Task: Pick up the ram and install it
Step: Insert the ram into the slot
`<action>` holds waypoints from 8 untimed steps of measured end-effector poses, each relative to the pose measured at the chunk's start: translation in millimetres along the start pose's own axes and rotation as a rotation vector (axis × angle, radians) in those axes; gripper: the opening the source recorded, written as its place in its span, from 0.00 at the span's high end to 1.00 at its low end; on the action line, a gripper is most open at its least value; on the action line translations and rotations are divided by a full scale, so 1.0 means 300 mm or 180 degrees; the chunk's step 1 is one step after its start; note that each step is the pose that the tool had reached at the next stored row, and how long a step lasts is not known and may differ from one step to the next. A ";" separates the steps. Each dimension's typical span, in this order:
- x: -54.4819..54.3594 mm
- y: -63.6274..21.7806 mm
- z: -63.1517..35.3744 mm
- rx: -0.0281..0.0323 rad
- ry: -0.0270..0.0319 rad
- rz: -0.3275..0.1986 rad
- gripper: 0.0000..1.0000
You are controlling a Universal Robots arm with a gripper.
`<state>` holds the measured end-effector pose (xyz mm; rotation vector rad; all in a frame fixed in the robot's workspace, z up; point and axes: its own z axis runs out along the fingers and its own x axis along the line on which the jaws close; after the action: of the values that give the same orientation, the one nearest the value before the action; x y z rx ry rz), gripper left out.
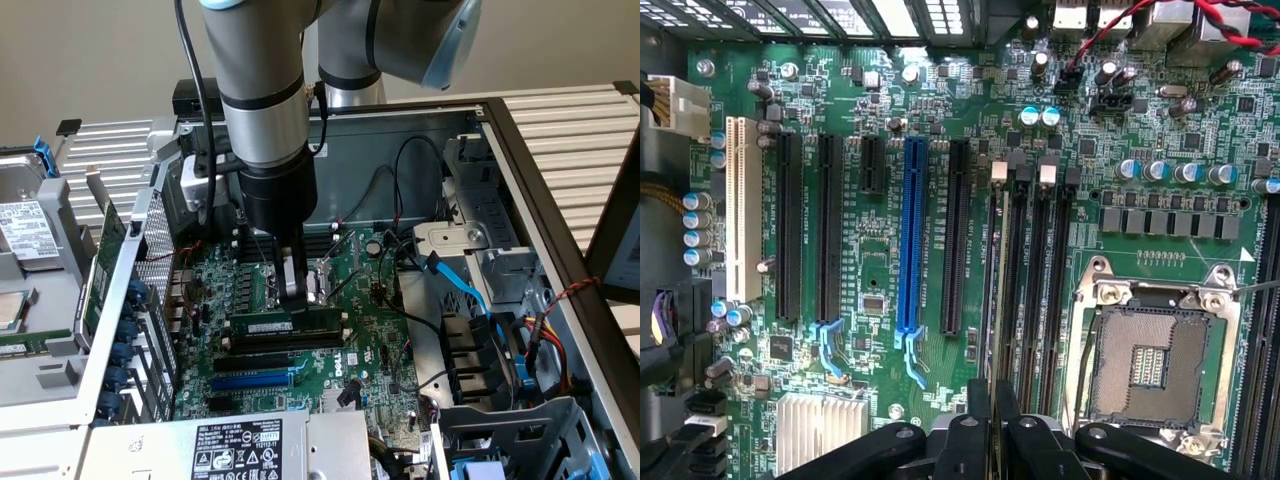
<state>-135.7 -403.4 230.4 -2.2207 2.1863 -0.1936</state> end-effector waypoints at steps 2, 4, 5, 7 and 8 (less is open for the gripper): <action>0.001 0.000 0.000 0.0002 0.0000 0.0000 0.86; 0.001 0.001 0.001 0.0003 0.0000 0.0000 0.86; 0.001 0.002 0.002 0.0003 0.0001 0.0001 0.86; 0.000 0.004 0.003 0.0003 0.0001 0.0000 0.86; 0.000 0.005 0.004 0.0004 0.0002 0.0000 0.86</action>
<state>-137.0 -403.6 228.9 -2.2202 2.1860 -0.1957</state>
